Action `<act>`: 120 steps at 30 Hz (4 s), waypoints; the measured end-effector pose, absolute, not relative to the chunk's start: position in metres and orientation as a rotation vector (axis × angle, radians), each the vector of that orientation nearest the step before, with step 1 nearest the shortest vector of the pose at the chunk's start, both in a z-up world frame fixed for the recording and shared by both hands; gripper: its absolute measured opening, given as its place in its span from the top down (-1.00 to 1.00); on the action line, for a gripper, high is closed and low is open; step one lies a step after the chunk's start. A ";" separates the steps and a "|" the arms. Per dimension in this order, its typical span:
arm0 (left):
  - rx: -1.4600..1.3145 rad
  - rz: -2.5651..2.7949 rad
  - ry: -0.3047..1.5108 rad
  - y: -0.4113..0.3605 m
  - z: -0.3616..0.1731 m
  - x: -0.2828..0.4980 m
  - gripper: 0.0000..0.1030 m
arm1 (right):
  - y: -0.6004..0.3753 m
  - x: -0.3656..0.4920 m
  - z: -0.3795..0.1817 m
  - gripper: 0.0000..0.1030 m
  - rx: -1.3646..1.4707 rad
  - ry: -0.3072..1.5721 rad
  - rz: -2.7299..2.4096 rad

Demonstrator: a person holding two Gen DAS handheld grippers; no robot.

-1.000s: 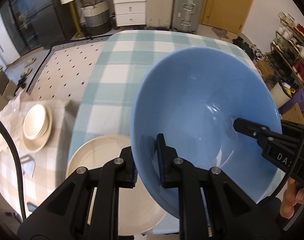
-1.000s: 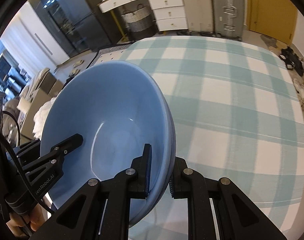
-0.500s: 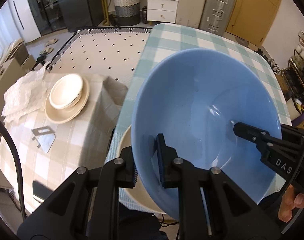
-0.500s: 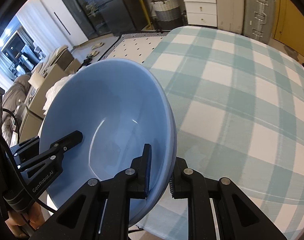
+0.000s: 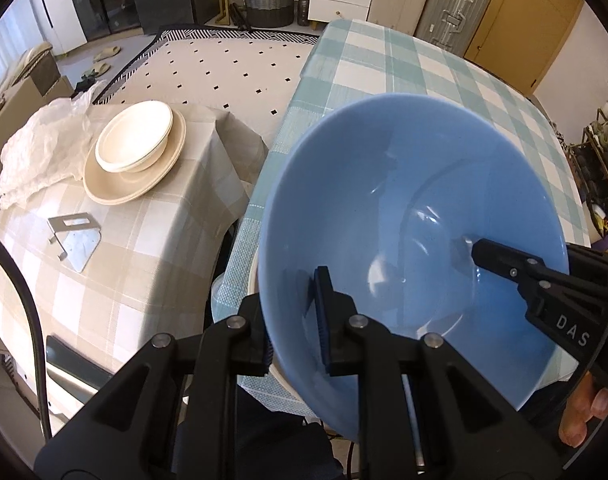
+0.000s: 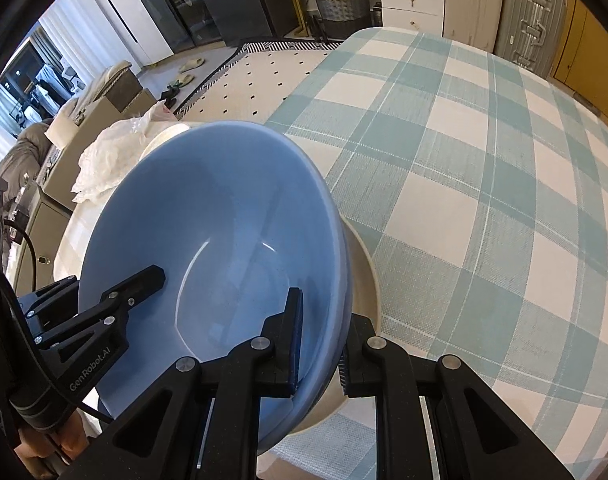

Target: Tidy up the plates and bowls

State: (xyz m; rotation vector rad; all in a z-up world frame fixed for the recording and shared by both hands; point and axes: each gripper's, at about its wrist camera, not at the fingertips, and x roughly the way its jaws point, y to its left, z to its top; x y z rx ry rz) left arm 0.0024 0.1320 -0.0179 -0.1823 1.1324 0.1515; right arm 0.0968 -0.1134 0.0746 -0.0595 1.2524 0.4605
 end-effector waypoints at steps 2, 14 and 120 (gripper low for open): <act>-0.183 0.152 1.134 0.131 -0.019 0.005 0.72 | -0.112 0.096 0.075 0.72 -0.075 1.248 0.452; -0.226 0.123 1.132 0.138 -0.022 0.005 0.72 | -0.111 0.094 0.079 0.65 -0.090 1.230 0.432; -0.061 0.097 0.502 0.159 0.006 -0.103 -0.96 | -0.200 -0.055 0.111 -0.99 -0.060 0.406 0.165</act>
